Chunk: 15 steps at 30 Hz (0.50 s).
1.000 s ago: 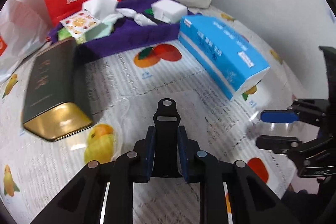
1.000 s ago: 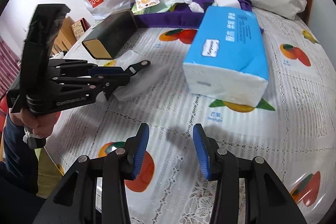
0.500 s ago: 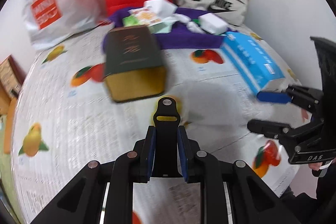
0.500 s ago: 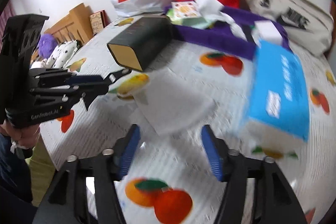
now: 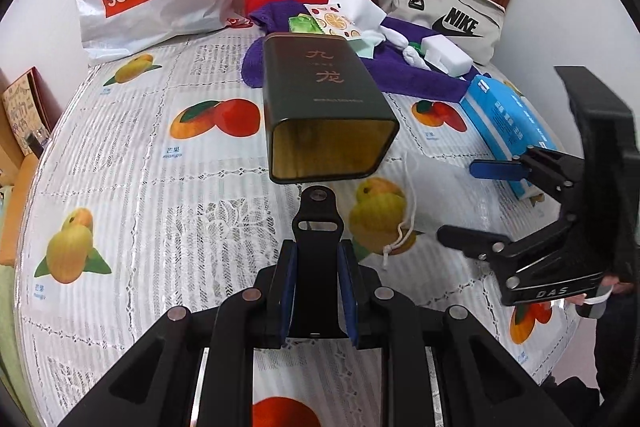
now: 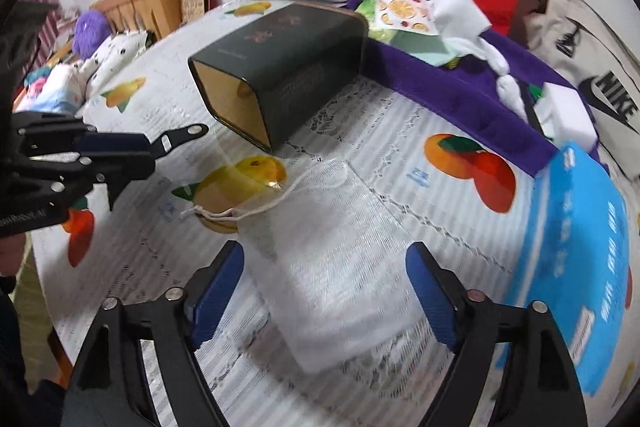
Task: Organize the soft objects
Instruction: 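Grasp the clear mesh bag from the bed cover with the right tool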
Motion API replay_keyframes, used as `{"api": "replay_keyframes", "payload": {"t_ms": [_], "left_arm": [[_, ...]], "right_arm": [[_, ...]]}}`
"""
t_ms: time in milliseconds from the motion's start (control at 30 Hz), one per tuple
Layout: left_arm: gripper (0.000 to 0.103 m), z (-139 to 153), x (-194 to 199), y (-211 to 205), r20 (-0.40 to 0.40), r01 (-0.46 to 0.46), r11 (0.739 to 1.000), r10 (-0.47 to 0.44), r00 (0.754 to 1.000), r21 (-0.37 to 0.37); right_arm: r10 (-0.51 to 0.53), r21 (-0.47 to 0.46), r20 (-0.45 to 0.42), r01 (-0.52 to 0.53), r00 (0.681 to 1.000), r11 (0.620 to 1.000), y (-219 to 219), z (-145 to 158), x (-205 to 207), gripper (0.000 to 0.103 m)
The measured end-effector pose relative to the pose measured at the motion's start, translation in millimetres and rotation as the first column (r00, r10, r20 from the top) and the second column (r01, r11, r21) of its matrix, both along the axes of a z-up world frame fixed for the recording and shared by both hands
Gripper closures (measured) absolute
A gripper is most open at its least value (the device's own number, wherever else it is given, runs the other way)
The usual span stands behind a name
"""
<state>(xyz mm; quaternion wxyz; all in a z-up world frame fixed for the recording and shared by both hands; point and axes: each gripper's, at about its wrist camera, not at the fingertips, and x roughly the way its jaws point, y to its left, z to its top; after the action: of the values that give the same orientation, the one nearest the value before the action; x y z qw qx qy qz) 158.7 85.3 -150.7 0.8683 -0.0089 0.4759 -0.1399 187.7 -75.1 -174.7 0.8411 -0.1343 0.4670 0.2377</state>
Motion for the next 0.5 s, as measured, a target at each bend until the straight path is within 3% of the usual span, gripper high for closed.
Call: {"api": "replay_keyframes", "payload": {"t_ms": [167, 333, 433, 500], "left_arm": [[0.083, -5, 5, 1, -0.015, -0.001, 1.0, 0.001, 1.0, -0.009], [0.083, -9, 10, 3, -0.026, -0.01, 1.0, 0.009, 1.0, -0.015], [0.083, -10, 11, 4, -0.031, -0.016, 1.0, 0.015, 0.999, -0.021], [0.083, -11, 11, 4, -0.035, -0.022, 0.999, 0.021, 0.999, -0.026]], "right_arm": [[0.005, 0.0, -0.019, -0.005, 1.0, 1.0, 5, -14, 14, 0.001], [0.001, 0.014, 0.0, -0.001, 1.0, 1.0, 3, -16, 17, 0.004], [0.003, 0.017, 0.024, -0.004, 1.0, 1.0, 1, -11, 13, 0.03], [-0.004, 0.02, 0.029, 0.003, 1.0, 1.0, 0, -7, 10, 0.058]]}}
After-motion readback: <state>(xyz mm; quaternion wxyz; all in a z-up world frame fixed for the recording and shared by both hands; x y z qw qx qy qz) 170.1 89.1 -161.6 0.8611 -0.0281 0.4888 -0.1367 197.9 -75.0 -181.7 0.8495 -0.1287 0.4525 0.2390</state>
